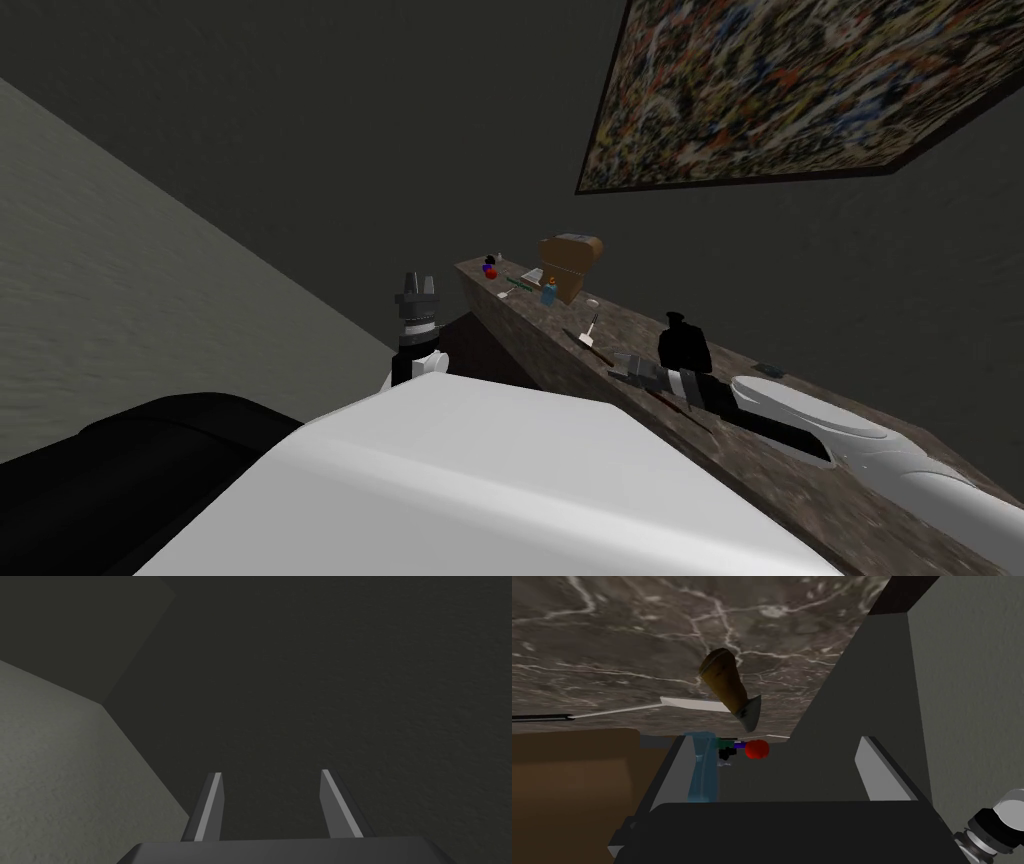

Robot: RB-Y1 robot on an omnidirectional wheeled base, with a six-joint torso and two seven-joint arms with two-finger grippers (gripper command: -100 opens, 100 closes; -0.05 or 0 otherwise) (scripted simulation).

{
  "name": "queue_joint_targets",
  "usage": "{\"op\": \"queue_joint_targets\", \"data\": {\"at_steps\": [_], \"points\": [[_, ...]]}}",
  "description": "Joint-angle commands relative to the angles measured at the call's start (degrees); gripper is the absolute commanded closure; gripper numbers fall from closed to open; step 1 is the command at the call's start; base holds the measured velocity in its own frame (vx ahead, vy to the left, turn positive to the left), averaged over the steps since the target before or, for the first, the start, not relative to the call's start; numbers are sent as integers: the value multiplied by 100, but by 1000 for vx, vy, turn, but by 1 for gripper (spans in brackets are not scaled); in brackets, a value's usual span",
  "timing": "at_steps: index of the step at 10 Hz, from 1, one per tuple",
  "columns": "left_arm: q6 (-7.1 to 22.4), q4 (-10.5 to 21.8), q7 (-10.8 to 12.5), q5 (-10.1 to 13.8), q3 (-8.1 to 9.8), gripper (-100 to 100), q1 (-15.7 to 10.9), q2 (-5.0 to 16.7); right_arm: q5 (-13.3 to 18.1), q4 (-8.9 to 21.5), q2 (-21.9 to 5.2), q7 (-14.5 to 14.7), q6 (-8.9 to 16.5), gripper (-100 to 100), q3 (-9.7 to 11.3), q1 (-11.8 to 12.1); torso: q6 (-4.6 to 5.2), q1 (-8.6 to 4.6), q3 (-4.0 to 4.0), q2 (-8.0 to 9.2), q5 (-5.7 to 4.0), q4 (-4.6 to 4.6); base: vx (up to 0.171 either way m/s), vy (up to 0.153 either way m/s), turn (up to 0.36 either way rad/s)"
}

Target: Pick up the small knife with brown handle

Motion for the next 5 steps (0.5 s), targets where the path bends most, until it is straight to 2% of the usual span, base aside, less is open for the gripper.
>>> {"op": "queue_joint_targets", "data": {"at_steps": [1, 3, 5], "points": [[0, 0, 0, 0, 0, 0, 0, 0, 100, 179, -76, 47, -39, -100, 82, 33, 0, 0, 0, 0, 0, 0, 25, 19, 26], [0, 0, 0, 0, 0, 0, 0, 0, 449, 544, -428, 117, -157, -100, 363, 124, 1, -1, 0, 0, -1, 0, 35, 26, 53], [0, 0, 0, 0, 0, 0, 0, 0, 449, 628, -492, 117, -157, -100, 363, 124, 2, 1, -1, -2, 1, 0, 21, 17, 13]]}}
